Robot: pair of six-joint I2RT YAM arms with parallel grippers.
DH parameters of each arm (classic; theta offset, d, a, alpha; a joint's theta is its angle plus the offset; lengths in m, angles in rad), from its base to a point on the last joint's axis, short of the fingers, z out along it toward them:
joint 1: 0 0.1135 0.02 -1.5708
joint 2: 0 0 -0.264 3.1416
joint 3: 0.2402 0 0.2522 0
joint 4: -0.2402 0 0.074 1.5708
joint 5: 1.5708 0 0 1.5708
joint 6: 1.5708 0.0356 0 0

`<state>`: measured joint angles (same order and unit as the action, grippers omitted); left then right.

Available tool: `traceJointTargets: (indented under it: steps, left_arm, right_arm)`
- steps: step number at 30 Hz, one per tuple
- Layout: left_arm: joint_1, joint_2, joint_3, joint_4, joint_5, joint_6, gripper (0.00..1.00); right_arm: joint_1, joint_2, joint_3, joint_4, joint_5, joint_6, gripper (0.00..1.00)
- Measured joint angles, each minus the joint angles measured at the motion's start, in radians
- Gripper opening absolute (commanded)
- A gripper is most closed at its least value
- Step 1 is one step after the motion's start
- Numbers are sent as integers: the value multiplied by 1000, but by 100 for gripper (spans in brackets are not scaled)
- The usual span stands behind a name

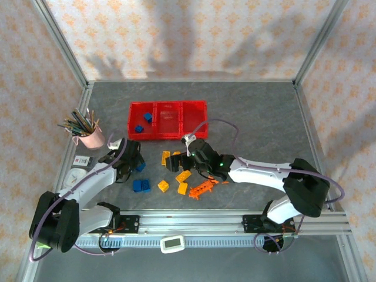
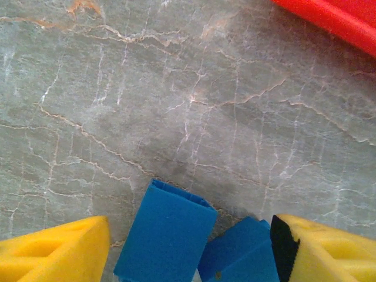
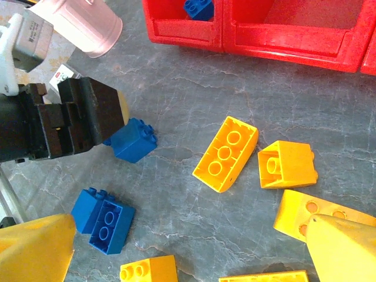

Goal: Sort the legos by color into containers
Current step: Pick up the lego from the middle-left of the table.

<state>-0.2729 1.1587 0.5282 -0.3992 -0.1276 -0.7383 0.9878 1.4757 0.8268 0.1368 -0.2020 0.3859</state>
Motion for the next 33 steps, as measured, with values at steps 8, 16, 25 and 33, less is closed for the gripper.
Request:
traceJointTargets:
  steps: [8,16,25,33]
  left_arm:
    - [8,41,-13,67,-4,-26,61]
    - [38,31,-43,74,-11,-47,57]
    - [38,14,-77,75,12,-50,49]
    - [38,21,-77,79,17,-47,34]
  right_arm:
    - [0,24,0,13,0,6,100]
    - [0,38,0,14,0,6,100]
    - [0,51,0,14,-1,6,100]
    - [0,54,0,14,-1,6,100]
